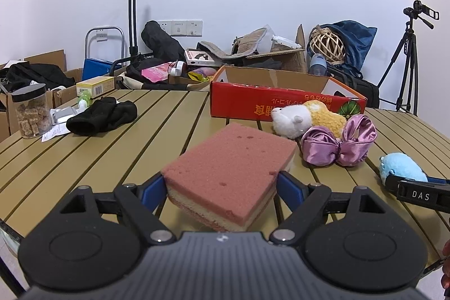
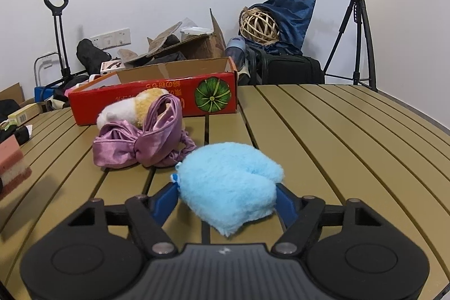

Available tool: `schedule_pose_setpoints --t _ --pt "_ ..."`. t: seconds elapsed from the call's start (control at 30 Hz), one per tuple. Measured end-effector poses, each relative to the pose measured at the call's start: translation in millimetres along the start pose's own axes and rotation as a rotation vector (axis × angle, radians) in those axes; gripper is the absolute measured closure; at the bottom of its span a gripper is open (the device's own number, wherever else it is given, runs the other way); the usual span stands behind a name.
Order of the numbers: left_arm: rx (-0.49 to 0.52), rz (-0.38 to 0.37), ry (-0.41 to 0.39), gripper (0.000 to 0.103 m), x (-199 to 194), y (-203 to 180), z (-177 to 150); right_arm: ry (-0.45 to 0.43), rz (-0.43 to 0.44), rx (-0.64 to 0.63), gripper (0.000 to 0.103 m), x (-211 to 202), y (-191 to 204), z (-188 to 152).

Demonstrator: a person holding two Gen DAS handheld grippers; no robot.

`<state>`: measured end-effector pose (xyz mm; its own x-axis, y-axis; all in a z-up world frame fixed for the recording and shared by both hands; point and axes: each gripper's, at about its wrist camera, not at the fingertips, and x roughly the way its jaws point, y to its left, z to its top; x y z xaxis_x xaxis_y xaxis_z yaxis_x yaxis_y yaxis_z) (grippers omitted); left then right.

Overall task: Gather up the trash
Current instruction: 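Close the left gripper on the pink sponge while the right closes on the blue plush, then lift the sponge and blue plush with both tools and carry them down toward the bin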

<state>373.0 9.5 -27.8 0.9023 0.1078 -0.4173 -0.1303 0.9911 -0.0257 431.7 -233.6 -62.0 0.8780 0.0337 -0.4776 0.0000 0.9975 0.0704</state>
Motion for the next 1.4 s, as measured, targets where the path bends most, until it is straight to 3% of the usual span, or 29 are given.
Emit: schedule_pose_setpoints --t 0.7,1.4 --pt "-0.001 0.0 -0.024 0.019 -7 1 1 -0.059 0.016 -0.032 0.038 -19 1 -1" --pt "-0.029 -0.036 -0.063 0.019 -57 10 -8 -0.185 0.096 -0.102 0.039 -104 -1 -14"
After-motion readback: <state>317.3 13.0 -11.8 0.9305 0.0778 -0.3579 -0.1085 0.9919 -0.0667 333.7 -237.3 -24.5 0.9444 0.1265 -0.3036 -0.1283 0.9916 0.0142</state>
